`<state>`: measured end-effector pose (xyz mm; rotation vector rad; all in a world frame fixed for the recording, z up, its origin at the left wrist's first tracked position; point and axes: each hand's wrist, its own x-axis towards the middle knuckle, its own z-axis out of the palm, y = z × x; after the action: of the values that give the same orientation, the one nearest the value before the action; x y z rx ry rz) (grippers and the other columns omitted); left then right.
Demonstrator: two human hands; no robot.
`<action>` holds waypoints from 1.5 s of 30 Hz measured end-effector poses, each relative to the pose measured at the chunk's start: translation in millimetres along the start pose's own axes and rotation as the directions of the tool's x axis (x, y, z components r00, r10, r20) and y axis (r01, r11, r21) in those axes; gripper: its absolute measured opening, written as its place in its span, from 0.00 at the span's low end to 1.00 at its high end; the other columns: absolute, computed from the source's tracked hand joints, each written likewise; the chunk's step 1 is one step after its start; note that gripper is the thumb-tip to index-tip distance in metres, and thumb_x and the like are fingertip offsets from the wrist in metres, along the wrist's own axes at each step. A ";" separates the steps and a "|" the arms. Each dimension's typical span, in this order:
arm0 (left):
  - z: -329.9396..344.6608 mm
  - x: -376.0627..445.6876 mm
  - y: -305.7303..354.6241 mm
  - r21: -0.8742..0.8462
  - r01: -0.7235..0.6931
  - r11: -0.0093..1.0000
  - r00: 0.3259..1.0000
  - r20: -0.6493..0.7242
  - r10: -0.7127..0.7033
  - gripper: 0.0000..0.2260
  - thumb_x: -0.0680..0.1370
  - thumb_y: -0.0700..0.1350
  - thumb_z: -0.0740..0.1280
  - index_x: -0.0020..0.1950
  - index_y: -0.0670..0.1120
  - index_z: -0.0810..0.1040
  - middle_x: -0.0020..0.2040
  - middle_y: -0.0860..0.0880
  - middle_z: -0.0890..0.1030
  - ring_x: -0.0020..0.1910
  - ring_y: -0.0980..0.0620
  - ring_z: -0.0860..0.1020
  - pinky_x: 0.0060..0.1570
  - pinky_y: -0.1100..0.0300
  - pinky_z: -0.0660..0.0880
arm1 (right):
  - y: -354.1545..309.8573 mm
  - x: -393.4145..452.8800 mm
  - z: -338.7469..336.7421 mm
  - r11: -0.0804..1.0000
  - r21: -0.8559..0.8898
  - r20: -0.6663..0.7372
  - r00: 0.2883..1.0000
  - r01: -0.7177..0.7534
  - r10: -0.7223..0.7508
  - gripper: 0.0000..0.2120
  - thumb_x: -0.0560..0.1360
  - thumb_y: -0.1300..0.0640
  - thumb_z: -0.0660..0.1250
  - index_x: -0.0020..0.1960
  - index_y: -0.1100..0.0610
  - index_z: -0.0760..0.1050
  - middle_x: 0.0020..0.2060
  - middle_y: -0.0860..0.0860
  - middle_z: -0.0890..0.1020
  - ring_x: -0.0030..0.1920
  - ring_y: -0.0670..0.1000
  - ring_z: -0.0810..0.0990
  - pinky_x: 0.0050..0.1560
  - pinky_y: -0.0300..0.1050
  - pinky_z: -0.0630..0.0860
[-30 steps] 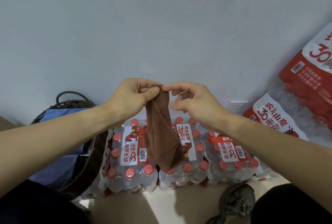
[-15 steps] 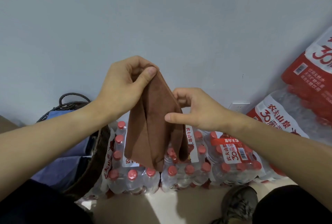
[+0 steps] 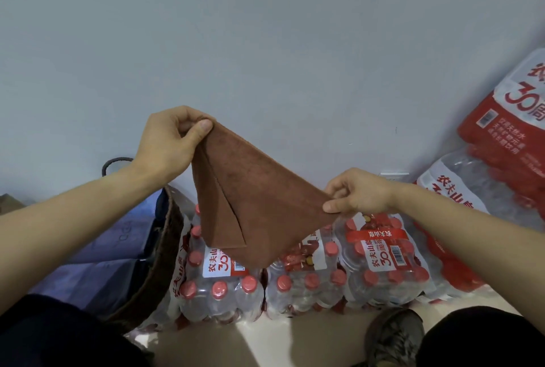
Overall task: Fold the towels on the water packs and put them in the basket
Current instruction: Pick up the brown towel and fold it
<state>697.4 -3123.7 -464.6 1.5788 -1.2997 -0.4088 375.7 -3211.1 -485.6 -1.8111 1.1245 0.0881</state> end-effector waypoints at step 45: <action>-9.3 -4.6 8.4 -0.247 0.518 0.819 0.850 0.255 -0.461 0.12 0.85 0.42 0.54 0.51 0.38 0.74 0.51 0.35 0.82 0.42 0.42 0.85 0.40 0.53 0.83 | -20.5 3.3 -31.8 0.894 0.239 -0.645 0.750 0.379 -0.145 0.06 0.83 0.57 0.60 0.55 0.57 0.74 0.43 0.57 0.80 0.27 0.56 0.83 0.18 0.39 0.67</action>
<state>698.3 -3114.5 -455.0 1.6191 -0.8819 -1.0567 379.9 -3235.0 -456.4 -1.6758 1.1962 -0.8957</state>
